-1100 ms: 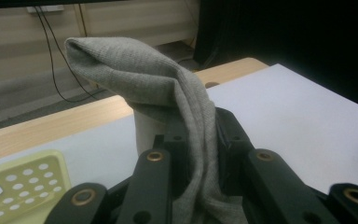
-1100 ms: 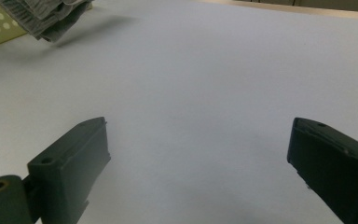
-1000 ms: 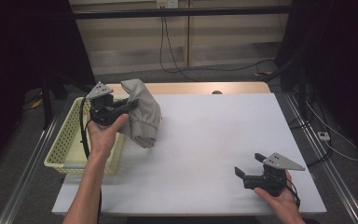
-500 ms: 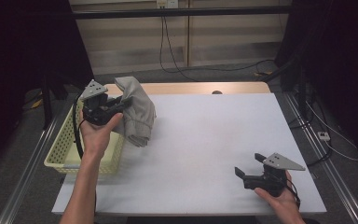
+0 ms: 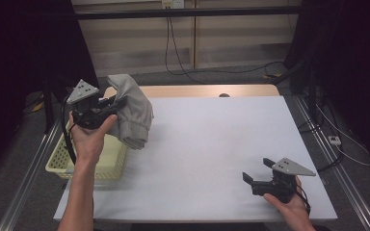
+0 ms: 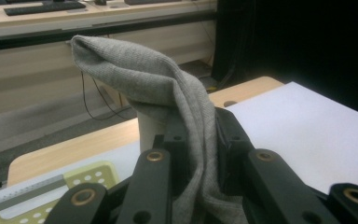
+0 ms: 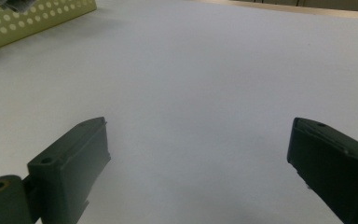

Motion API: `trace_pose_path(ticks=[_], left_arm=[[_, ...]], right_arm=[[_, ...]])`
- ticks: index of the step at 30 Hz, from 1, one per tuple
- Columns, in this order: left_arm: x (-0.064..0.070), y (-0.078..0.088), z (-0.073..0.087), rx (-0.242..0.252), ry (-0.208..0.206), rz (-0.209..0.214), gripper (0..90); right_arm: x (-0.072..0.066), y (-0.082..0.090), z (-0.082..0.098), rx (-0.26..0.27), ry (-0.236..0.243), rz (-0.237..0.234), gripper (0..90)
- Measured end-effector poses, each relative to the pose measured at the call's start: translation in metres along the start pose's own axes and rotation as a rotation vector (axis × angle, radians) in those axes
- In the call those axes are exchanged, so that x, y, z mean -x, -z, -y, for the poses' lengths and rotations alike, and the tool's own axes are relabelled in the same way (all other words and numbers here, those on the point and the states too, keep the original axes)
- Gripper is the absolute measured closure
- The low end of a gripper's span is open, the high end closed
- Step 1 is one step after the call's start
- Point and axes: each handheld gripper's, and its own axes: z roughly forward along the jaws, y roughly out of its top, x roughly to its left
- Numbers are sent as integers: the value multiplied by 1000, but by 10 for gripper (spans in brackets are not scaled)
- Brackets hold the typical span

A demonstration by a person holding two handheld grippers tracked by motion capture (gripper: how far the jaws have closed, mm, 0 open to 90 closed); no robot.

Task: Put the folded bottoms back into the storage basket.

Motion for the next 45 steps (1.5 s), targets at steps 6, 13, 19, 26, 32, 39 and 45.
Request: trace_pose_path(ticks=[6,13,19,26,32,39,45], left_arm=[[-3,11,-3,24,6,-3,773],[-4,20,-6,37,-2,-14,773],[-4,33,-10,23,-22,-17,773],[-8,49,-11,33,-18,-40,773],[-12,59,-11,38,-24,-61,772],[-20,67,-10,43,-15,-84,772],[-29,72,-7,37,-16,-86,772]], right_arm=[[0,0,0,0,4,-1,50],[0,0,0,4,3,0,50],[0,-1,-1,1,5,-4,51],[0,-2,-2,1,4,-8,50],[0,-3,-2,1,8,-11,51],[-2,-4,-3,-4,13,-18,50],[-1,-4,-3,-1,10,-16,51]])
